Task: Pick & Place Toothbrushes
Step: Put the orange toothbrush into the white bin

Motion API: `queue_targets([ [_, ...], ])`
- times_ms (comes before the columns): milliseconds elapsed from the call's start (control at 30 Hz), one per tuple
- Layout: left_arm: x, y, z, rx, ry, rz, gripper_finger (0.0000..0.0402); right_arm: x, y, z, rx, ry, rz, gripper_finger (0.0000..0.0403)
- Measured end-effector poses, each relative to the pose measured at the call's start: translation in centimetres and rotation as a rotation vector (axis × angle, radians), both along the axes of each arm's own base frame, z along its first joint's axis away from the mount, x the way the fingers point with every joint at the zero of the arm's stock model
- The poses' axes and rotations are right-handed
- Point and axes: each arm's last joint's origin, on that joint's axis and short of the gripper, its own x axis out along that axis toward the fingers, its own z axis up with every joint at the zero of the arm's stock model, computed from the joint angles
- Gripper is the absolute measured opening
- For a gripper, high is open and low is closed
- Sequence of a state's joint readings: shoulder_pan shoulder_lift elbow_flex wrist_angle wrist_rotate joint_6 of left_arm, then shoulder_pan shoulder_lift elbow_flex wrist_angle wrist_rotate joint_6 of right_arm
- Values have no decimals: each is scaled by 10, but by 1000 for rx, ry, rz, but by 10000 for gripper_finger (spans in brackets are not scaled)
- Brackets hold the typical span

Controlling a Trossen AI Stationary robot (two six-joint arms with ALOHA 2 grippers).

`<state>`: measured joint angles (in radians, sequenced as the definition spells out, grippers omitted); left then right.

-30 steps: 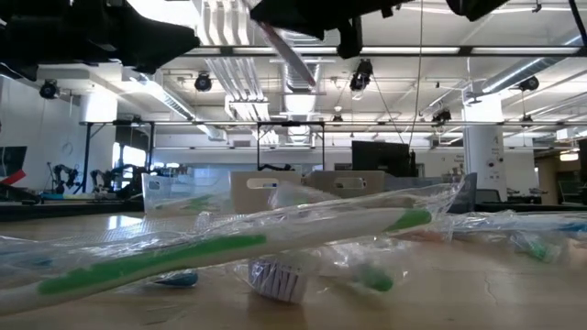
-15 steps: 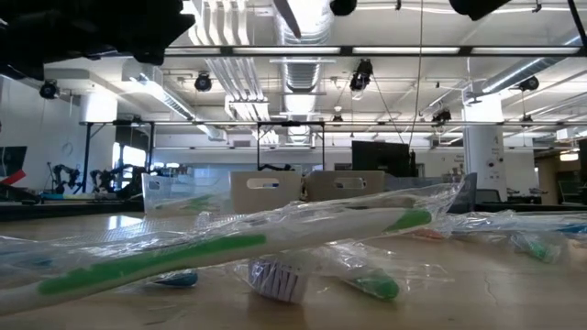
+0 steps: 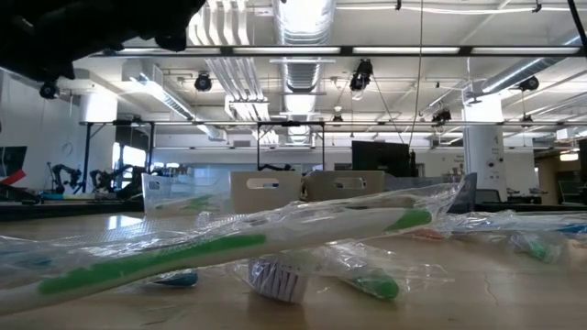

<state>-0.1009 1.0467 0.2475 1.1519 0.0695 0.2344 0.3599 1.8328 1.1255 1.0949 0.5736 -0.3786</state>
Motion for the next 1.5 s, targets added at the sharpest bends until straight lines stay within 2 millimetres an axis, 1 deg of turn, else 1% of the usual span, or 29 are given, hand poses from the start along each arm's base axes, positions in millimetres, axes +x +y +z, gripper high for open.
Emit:
queue_targets([
  [267,42,-5,6,14,63,-22,202,0,0,-2,-8,12,-1,13],
  [467,64,-9,14,37,59,-91,202,0,0,-3,-21,17,-6,13],
  [633,75,-11,18,45,59,-114,202,0,0,-3,-23,21,-6,13],
  [900,81,-12,25,44,45,-112,198,0,0,-3,-21,24,-5,13],
  [967,83,-12,24,45,66,-111,186,0,0,-3,-21,24,-5,13],
  [1033,86,-12,23,46,96,-111,164,0,0,-3,-21,24,-5,13],
  [1267,88,-12,22,54,128,-114,54,0,0,-4,-21,25,-5,13],
  [1333,88,-12,22,57,127,-115,28,0,0,-4,-18,24,-4,13],
  [1500,88,-12,22,51,130,-117,26,0,0,-4,-20,27,-5,13],
])
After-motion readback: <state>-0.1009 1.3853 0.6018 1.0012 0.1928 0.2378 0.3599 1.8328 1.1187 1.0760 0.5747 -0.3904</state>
